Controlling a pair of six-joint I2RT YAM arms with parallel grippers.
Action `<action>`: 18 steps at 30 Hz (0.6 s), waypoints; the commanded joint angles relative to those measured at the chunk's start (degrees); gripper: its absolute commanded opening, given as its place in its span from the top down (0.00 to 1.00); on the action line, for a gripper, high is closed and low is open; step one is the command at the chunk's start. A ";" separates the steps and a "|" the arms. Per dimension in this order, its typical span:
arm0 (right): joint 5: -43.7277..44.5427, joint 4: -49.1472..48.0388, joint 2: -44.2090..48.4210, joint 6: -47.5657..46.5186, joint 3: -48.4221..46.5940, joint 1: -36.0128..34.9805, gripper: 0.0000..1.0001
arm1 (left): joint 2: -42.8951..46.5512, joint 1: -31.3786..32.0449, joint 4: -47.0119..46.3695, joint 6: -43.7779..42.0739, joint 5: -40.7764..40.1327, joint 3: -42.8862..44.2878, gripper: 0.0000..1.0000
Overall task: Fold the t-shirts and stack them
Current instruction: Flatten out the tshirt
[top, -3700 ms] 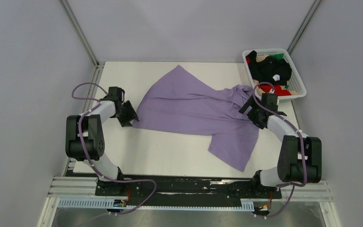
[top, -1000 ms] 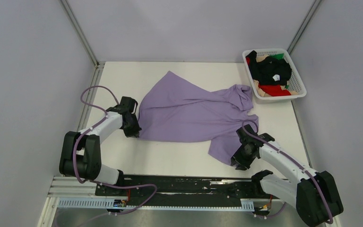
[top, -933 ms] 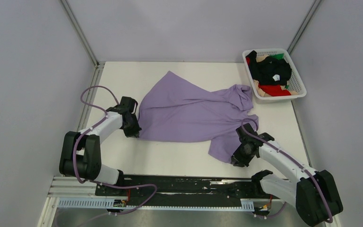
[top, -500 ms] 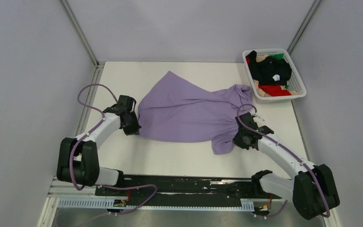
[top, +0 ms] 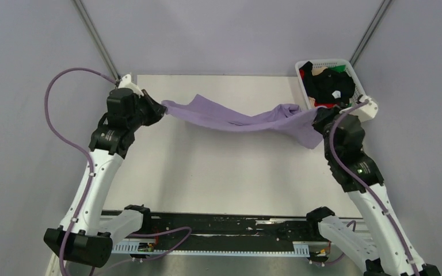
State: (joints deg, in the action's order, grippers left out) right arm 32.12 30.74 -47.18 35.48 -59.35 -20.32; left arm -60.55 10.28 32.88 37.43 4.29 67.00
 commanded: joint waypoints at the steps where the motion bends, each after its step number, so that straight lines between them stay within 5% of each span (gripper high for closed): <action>1: 3.89 -15.84 6.76 -13.35 -5.18 0.20 1.00 | 2.63 0.08 -3.96 1.47 0.11 8.33 1.00; 7: -2.49 -18.71 6.15 -23.23 -19.66 0.28 1.00 | 5.82 0.08 -5.34 -1.20 -0.14 21.28 1.00; 18: -18.83 -8.24 -2.24 -31.96 -48.92 0.25 1.00 | 10.85 0.09 1.34 -7.43 -3.87 37.95 1.00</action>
State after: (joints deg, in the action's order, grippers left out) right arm 21.28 19.86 -48.51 8.32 -101.67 -20.32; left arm -51.40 10.37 32.10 33.58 2.33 100.60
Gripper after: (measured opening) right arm 0.010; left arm 0.009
